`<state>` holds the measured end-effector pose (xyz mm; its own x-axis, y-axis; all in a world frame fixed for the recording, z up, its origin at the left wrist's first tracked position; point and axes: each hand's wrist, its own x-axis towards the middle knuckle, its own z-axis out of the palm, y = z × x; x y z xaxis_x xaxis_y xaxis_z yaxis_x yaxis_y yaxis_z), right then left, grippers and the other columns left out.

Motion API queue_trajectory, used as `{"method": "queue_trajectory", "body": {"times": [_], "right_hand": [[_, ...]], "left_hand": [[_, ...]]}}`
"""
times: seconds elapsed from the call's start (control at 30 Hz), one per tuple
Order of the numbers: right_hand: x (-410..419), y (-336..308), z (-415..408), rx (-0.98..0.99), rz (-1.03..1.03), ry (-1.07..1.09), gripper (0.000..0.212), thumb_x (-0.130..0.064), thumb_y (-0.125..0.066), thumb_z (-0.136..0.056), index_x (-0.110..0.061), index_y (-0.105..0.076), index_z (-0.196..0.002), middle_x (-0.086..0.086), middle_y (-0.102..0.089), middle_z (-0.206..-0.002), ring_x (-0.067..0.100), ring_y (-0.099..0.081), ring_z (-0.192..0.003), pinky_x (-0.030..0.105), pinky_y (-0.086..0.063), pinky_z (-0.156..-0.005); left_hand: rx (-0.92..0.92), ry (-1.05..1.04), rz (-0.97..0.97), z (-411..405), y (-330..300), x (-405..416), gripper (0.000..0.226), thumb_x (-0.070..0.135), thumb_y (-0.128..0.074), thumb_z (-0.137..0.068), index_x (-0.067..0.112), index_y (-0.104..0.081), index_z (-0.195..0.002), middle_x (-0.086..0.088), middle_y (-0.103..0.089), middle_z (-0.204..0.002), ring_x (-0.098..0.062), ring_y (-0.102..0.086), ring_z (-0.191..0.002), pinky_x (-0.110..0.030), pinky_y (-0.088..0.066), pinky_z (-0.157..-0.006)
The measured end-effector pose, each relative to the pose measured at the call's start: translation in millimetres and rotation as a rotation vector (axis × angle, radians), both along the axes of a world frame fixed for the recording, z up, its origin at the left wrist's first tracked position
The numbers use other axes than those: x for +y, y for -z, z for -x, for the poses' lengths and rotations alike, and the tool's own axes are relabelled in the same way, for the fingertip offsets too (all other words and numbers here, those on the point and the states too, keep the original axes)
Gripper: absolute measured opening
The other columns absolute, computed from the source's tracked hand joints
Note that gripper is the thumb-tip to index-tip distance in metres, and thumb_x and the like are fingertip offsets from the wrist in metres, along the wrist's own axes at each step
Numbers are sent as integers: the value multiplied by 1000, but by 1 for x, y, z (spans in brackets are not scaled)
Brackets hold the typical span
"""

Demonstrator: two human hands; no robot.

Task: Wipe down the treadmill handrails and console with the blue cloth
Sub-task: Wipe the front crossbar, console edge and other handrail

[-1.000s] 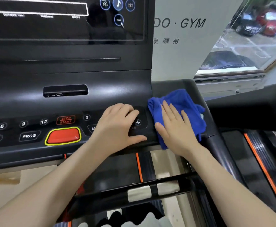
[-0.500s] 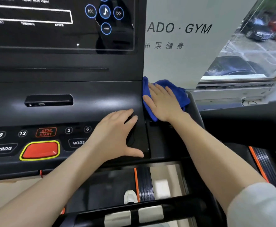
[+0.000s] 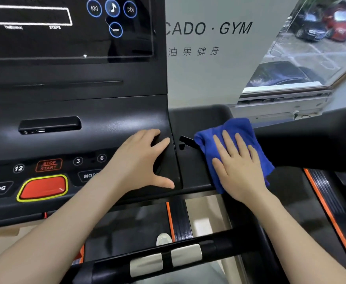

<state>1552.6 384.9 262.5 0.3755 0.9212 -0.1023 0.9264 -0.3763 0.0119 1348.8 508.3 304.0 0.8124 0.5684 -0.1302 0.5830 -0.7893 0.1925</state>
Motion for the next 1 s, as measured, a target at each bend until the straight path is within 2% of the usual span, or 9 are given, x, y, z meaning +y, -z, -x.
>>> {"method": "queue_trajectory", "body": {"times": [0.07,0.23,0.37,0.43,0.5,0.67,0.83,0.93,1.0], "right_hand": [[-9,-2,15,-14,-4,-11,70,-49,-3,-87,-21,-21,-148,4,-20,-156,30,-18,-143,52,-19,-112],[9,-1,21,-6,25,-52,77,-58,11,-78,-30,1,-149,-3,3,-159,22,2,-146,50,1,-114],[34,0,35,36,30,-101,62,-55,-7,-93,-31,5,-148,-2,8,-159,22,7,-145,51,3,-114],[30,0,41,12,11,-117,66,-55,4,-87,-31,4,-148,-1,6,-159,24,4,-146,55,1,-113],[14,2,45,-22,4,-118,72,-53,9,-82,-30,-1,-149,0,-1,-159,27,-4,-145,57,-6,-112],[-34,7,54,-59,-69,31,60,-41,-25,-89,-12,-44,-138,7,-47,-142,33,-48,-127,56,-38,-98],[-21,0,13,36,-33,136,58,-45,-17,-96,-23,-10,-150,-2,-5,-159,24,-4,-146,48,-13,-115],[5,-2,-20,116,-140,65,64,-49,-29,-94,-20,-14,-149,3,-7,-159,26,-5,-145,43,-16,-116],[21,-3,-38,335,-207,61,65,-40,-44,-94,-20,-15,-149,1,-7,-159,21,-6,-145,34,-13,-117]], "left_hand": [[-47,12,6,2,3,0,111,72,-63,-58,16,-24,-146,-10,-18,-155,-27,-15,-143,-40,-14,-115],[-20,6,4,2,7,-2,107,71,-61,-64,20,-16,-148,-4,-7,-158,-22,-7,-145,-36,-7,-117],[-29,-12,7,1,7,-3,104,66,-60,-68,20,-14,-148,-3,-5,-158,-21,-5,-145,-36,-7,-118],[-19,-18,-5,0,7,-10,102,64,-60,-70,18,-13,-148,-6,-4,-158,-23,-4,-145,-38,-8,-119],[-15,-32,1,-2,10,-16,97,59,-58,-73,18,-12,-148,-7,-3,-158,-24,-3,-145,-37,-8,-118],[-33,-8,19,-2,13,-19,88,51,-55,-80,16,-12,-148,-7,-1,-158,-26,-1,-145,-37,-5,-117],[-100,99,-101,3,24,-28,67,39,-58,-71,9,-51,-131,-24,-45,-140,-44,-42,-128,-59,-31,-102],[-95,41,-178,0,28,-36,65,45,-61,-67,13,-58,-123,-23,-53,-132,-42,-49,-123,-65,-29,-98],[-120,19,-211,-7,29,-40,63,46,-65,-66,11,-62,-118,-23,-55,-130,-41,-47,-125,-63,-27,-100]]}}
